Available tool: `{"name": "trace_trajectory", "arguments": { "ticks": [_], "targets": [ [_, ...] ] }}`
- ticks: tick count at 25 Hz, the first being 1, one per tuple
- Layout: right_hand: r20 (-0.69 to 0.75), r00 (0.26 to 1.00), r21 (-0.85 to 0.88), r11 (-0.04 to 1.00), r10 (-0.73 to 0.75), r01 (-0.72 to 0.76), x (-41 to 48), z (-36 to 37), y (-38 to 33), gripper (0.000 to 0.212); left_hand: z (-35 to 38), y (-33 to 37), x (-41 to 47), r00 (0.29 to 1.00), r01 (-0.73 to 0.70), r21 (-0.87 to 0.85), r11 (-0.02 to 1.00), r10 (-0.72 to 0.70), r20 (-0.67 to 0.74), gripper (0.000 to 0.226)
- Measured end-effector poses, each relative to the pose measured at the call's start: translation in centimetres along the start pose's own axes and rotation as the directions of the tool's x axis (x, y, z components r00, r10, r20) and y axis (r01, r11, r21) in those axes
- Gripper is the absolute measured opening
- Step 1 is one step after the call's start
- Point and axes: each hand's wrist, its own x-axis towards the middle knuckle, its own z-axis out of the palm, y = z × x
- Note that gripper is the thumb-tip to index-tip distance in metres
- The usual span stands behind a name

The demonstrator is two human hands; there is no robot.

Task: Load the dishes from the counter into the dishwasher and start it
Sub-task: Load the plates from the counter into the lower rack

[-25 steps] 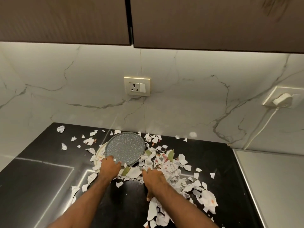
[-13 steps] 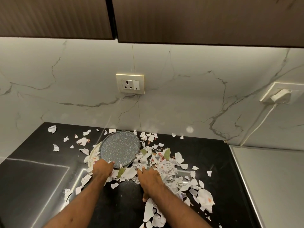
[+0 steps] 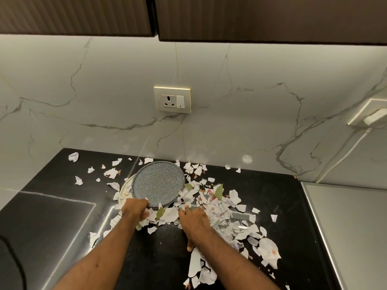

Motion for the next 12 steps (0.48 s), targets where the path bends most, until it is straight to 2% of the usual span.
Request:
{"name": "trace_trajectory", "arguments": {
  "ticks": [6, 8, 10, 12],
  "targets": [
    [0.008, 1.000, 0.002, 1.000, -0.003, 0.003, 0.0, -0.2, 0.0, 0.107, -1.1, 0.5, -2.4, 0.988, 0.057, -0.276, 0.959, -0.015, 0.152, 0.011],
    [0.016, 1.000, -0.014, 1.000, -0.009, 0.009, 0.0, -0.2, 0.0, 0.117, -1.6, 1.0, -3.5, 0.981, 0.076, -0.435, 0.897, 0.011, 0.193, 0.006],
    [0.014, 1.000, -0.023, 1.000, -0.017, 0.018, -0.2, -0.3, 0.0, 0.125, -2.0, 1.2, -4.3, 0.973, 0.104, -0.596, 0.796, 0.044, 0.228, 0.012],
    [0.008, 1.000, -0.010, 1.000, -0.022, 0.022, -0.6, -0.2, 0.1, 0.125, -2.4, 1.0, -4.8, 0.968, 0.128, -0.688, 0.714, 0.060, 0.242, 0.016]
  ]
}}
